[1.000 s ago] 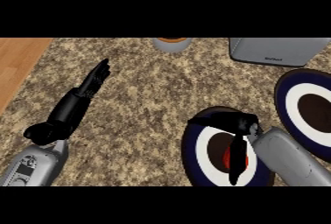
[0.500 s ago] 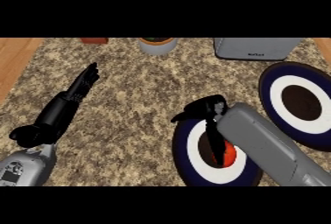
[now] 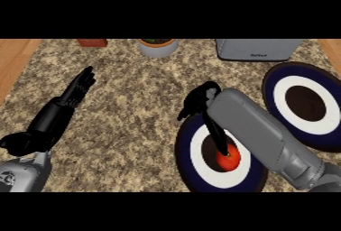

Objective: Pick the tomato from the plate and place it in the plate

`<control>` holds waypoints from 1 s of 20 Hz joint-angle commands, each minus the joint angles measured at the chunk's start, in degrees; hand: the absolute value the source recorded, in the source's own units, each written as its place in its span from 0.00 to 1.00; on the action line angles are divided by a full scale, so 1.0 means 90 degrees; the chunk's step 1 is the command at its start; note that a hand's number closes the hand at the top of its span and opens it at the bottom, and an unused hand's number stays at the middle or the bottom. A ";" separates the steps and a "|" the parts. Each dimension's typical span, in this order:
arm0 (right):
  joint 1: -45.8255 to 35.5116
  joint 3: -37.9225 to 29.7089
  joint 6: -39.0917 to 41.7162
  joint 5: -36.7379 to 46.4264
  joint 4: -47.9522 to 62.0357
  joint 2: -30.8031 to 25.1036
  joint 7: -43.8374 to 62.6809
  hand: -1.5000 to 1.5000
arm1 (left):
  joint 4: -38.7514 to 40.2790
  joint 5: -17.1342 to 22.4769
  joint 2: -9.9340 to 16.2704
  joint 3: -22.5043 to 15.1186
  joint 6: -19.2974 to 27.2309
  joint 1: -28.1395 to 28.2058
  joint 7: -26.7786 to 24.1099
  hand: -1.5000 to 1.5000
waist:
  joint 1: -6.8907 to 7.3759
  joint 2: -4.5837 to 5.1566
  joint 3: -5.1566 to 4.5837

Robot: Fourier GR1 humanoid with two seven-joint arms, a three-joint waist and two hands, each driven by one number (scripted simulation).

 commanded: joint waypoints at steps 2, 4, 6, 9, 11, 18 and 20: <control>-0.0753 -0.0257 0.0858 0.0092 0.0847 0.0132 0.0226 0.00 | -0.0452 0.0047 -0.0142 -0.0044 -0.0029 0.0193 0.0314 0.50 | 0.0027 0.0005 0.0007; -0.0253 -0.0081 0.0870 0.0475 0.0536 -0.0250 -0.0191 0.00 | -0.0195 -0.0198 -0.0148 0.0005 -0.0006 0.0081 0.0093 0.50 | -0.0043 0.0008 0.0009; -0.0870 -0.0330 0.0549 0.0626 0.1530 0.0452 -0.0141 0.00 | -0.0045 -0.0287 -0.0302 -0.0014 0.0023 -0.0107 0.0040 0.50 | 0.0022 0.0035 0.0008; -0.0966 -0.0434 0.0796 0.0742 0.1826 0.0370 -0.0462 0.00 | -0.0355 -0.0494 -0.0473 -0.0252 0.0133 0.0203 0.0141 0.50 | 0.0038 0.0035 0.0008; -0.0845 -0.0376 0.0803 0.0963 0.1919 0.0302 -0.0835 0.00 | 0.0014 -0.0246 -0.0271 0.0130 -0.0170 -0.0108 0.0053 0.50 | 0.0024 0.0051 0.0009; -0.0667 -0.0077 0.1133 0.1349 0.1868 0.0359 -0.1004 0.00 | -0.0363 0.0040 -0.0096 0.0491 -0.0410 -0.0001 0.0388 0.50 | 0.0024 0.0025 0.0010; -0.0317 0.0173 0.1038 0.1425 0.1604 0.0606 -0.1037 0.00 | -0.0116 -0.0356 -0.0291 0.0239 -0.0216 -0.0111 0.0250 0.50 | -0.0035 0.0027 0.0010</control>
